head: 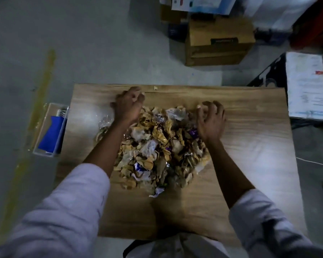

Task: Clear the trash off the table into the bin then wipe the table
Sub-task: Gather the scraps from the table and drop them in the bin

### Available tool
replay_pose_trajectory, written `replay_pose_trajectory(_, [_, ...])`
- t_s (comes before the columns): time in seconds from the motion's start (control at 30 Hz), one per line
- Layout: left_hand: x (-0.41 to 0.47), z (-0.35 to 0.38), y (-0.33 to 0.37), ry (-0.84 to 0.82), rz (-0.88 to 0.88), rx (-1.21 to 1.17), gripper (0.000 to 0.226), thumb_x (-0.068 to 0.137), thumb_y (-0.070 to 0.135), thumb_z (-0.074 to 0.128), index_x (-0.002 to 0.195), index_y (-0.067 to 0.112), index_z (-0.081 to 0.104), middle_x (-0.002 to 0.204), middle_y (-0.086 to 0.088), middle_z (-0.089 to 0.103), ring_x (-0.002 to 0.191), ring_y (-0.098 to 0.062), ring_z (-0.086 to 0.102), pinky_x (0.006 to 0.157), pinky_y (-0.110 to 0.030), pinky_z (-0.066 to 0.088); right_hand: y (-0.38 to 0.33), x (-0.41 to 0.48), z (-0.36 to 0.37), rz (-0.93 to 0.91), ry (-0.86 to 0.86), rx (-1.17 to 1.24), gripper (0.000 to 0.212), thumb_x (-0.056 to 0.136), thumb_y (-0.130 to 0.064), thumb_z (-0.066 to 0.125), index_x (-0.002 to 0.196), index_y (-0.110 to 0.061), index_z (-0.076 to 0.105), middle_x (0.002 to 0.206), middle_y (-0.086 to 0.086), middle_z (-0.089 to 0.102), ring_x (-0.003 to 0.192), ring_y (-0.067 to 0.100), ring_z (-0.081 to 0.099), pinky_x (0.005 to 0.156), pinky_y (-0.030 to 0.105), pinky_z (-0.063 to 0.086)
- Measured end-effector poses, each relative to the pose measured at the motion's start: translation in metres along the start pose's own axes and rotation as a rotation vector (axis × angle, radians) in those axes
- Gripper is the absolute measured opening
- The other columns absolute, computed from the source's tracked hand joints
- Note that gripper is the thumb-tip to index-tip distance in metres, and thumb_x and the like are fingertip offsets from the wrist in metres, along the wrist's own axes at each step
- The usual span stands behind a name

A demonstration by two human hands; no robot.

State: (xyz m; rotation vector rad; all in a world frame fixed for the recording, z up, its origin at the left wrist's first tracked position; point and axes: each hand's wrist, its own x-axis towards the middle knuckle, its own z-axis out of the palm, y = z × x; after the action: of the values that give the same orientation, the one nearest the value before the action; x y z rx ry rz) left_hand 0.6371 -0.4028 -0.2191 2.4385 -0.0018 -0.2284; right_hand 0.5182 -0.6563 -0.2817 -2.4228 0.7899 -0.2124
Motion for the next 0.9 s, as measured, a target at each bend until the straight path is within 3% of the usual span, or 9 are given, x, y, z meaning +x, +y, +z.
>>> replay_pose_trajectory(0.1, [0.034, 0.04, 0.014, -0.281, 0.04, -0.084, 0.044, 0.098, 0.035, 0.061, 0.142, 0.03, 0.053, 0.136, -0.005, 0.061, 0.101, -0.017, 0.065, 0.097, -0.042, 0.054, 0.011, 0.03, 0.018, 0.019, -0.132, -0.075, 0.065, 0.098, -0.061, 0.036, 0.144, -0.017, 0.049, 0.156, 0.02, 0.034, 0.142, 0.04, 0.034, 0.115, 0.052, 0.031])
replay_pose_trajectory(0.17, [0.054, 0.068, 0.008, -0.359, 0.082, 0.078, 0.057, 0.095, 0.038, 0.064, 0.149, 0.033, 0.045, 0.155, -0.007, 0.043, 0.128, -0.027, 0.055, 0.111, -0.048, 0.044, 0.015, 0.035, 0.032, 0.043, -0.251, -0.138, 0.071, 0.095, -0.064, 0.031, 0.149, -0.021, 0.045, 0.162, 0.019, 0.026, 0.148, 0.041, 0.022, 0.121, 0.055, 0.02])
replay_pose_trajectory(0.23, [0.071, 0.088, -0.005, -0.41, 0.14, 0.244, 0.067, 0.095, 0.04, 0.063, 0.155, 0.03, 0.035, 0.168, -0.006, 0.018, 0.154, -0.03, 0.019, 0.124, -0.048, 0.021, 0.016, 0.029, 0.042, -0.005, -0.315, -0.17, 0.075, 0.092, -0.067, 0.024, 0.152, -0.026, 0.042, 0.167, 0.017, 0.017, 0.152, 0.043, 0.01, 0.122, 0.056, 0.007])
replay_pose_trajectory(0.33, [0.07, 0.094, -0.016, -0.482, 0.259, 0.376, 0.072, 0.099, 0.038, 0.058, 0.16, 0.023, 0.023, 0.17, -0.006, 0.004, 0.156, -0.029, -0.005, 0.127, -0.048, 0.005, 0.02, 0.011, 0.047, -0.111, -0.322, -0.137, 0.074, 0.094, -0.069, 0.016, 0.154, -0.031, 0.037, 0.17, 0.013, 0.008, 0.155, 0.042, -0.001, 0.123, 0.055, -0.003])
replay_pose_trajectory(0.47, [0.045, 0.088, -0.017, -0.539, 0.283, 0.406, 0.072, 0.099, 0.024, 0.054, 0.161, 0.019, 0.019, 0.17, -0.008, 0.005, 0.156, -0.03, -0.001, 0.126, -0.052, 0.011, 0.021, -0.008, 0.04, -0.158, -0.337, -0.064, 0.078, 0.095, -0.07, 0.009, 0.158, -0.03, 0.031, 0.171, 0.01, 0.005, 0.156, 0.034, -0.005, 0.125, 0.052, -0.003])
replay_pose_trajectory(0.57, [0.018, 0.08, -0.011, -0.583, 0.213, 0.36, 0.061, 0.098, 0.033, 0.048, 0.156, 0.024, 0.033, 0.165, -0.008, 0.026, 0.152, -0.032, 0.022, 0.122, -0.052, 0.025, 0.012, -0.024, 0.037, -0.152, -0.377, -0.002, 0.072, 0.099, -0.066, 0.014, 0.158, -0.027, 0.032, 0.169, 0.011, 0.014, 0.156, 0.033, 0.002, 0.126, 0.052, 0.004])
replay_pose_trajectory(0.63, [0.0, 0.07, 0.003, -0.576, 0.178, 0.305, 0.063, 0.095, 0.048, 0.04, 0.154, 0.027, 0.035, 0.161, -0.009, 0.036, 0.146, -0.033, 0.035, 0.117, -0.052, 0.034, 0.002, -0.034, 0.033, -0.148, -0.374, 0.075, 0.068, 0.102, -0.063, 0.021, 0.155, -0.024, 0.038, 0.167, 0.013, 0.021, 0.154, 0.034, 0.016, 0.124, 0.054, 0.02])
replay_pose_trajectory(0.77, [-0.034, 0.056, 0.036, -0.48, 0.308, 0.359, 0.051, 0.106, 0.025, 0.042, 0.156, 0.021, 0.035, 0.156, -0.01, 0.044, 0.143, -0.029, 0.038, 0.116, -0.043, 0.033, -0.025, -0.056, 0.012, -0.109, -0.276, 0.15, 0.053, 0.107, -0.044, 0.042, 0.147, -0.011, 0.048, 0.154, 0.02, 0.042, 0.137, 0.036, 0.043, 0.109, 0.046, 0.04])
replay_pose_trajectory(0.9, [-0.065, 0.053, 0.043, -0.607, 0.355, 0.425, 0.046, 0.109, 0.038, 0.034, 0.151, 0.019, 0.044, 0.155, -0.009, 0.046, 0.141, -0.029, 0.042, 0.114, -0.041, 0.031, -0.038, -0.077, -0.002, -0.143, -0.329, 0.008, 0.065, 0.091, -0.048, 0.037, 0.139, -0.008, 0.056, 0.141, 0.021, 0.057, 0.125, 0.042, 0.056, 0.103, 0.052, 0.042])
